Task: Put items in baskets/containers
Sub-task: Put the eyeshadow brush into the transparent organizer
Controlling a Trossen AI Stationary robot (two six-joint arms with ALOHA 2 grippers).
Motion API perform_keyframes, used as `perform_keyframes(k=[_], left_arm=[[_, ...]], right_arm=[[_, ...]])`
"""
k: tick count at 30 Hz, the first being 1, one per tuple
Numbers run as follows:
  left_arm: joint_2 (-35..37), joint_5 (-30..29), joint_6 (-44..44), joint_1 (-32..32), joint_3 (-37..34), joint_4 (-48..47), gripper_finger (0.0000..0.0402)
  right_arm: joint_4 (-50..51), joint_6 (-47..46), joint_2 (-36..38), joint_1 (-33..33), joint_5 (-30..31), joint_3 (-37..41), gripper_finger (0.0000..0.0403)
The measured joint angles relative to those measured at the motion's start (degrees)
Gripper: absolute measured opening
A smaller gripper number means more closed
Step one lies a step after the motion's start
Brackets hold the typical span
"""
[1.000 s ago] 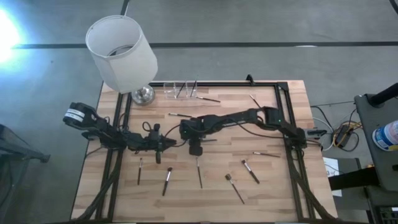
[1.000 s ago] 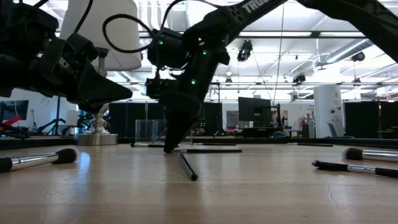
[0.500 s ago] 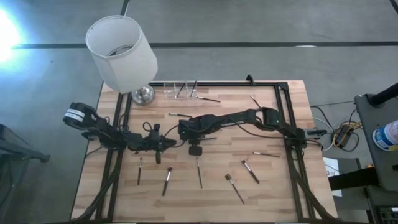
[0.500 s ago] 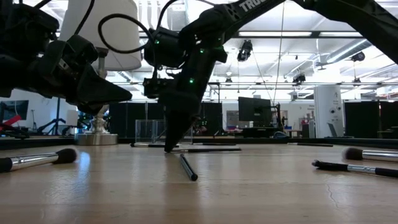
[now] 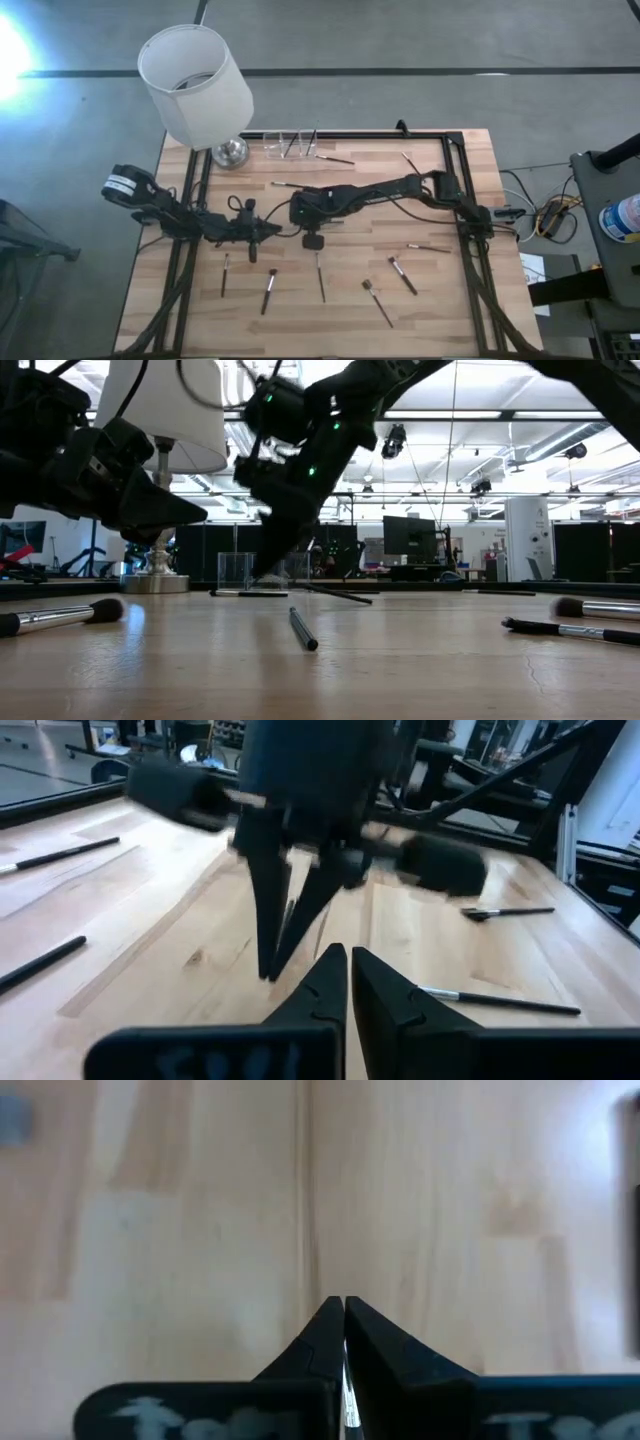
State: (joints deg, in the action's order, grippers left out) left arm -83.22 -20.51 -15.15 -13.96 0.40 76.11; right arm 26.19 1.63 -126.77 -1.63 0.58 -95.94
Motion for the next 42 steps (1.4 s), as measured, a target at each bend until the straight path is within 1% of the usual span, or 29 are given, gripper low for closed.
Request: perform_keyframes(k=[3, 8, 11, 14, 15, 17, 19, 21, 27, 31, 33, 37, 42], left_arm=[[0.0, 1.2, 0.2, 0.0, 0.1, 0.3, 0.0002], [0.0, -0.3, -2.4, 0.0, 2.0, -0.9, 0.0013], [0.0, -1.5, -2.5, 0.0, 3.6, -4.4, 0.0036], [0.0, -7.0, -3.4, 0.0, 5.9, -8.7, 0.0067], [0.0, -7.7, -2.8, 0.0, 6.5, -10.0, 0.0076], [0.0, -7.1, -1.9, 0.0, 7.9, -10.7, 0.009], [0.0, -5.3, -0.5, 0.0, 9.4, -10.3, 0.0099], [-0.1, -4.2, 0.2, 0.3, 10.5, -10.7, 0.0105], [-1.0, -4.2, 0.0, 3.6, 12.2, -13.8, 0.0108], [-2.2, -3.9, -0.2, 5.5, 13.1, -13.8, 0.0108], [-2.6, -2.2, 0.3, 6.1, 14.0, -13.8, 0.0108], [-2.9, -0.5, 2.2, 6.4, 15.4, -13.7, 0.0108], [-2.9, 0.1, 3.1, 6.5, 16.2, -13.8, 0.0108]], right_arm=[[-4.9, -1.0, 3.4, 0.1, -0.4, 4.4, 0.0008], [-12.8, -2.7, 10.2, 0.3, -0.4, 11.6, 0.0008], [-17.6, -3.5, 14.1, 0.3, -0.3, 15.9, 0.0008], [-21.2, -4.2, 17.5, 0.3, 1.0, 19.6, 0.0008], [-22.5, -4.3, 18.6, 0.3, 1.1, 20.8, 0.0008], [-24.9, -4.3, 20.3, 0.3, 1.1, 22.6, 0.0008], [-26.7, -4.5, 21.4, 0.3, 1.1, 24.0, 0.0008], [-28.0, -4.5, 21.9, 0.3, 1.1, 25.1, 0.0008], [-29.2, -4.5, 22.5, 0.4, 1.1, 25.6, 0.0008], [-30.1, -4.3, 22.5, 0.6, 1.1, 25.6, 0.0008], [-30.2, -4.2, 22.5, 0.6, 1.1, 25.5, 0.0008], [-30.6, -4.2, 22.5, 0.6, 1.1, 25.5, 0.0008], [-31.1, -4.0, 22.5, 0.8, 0.9, 25.6, 0.0008]])
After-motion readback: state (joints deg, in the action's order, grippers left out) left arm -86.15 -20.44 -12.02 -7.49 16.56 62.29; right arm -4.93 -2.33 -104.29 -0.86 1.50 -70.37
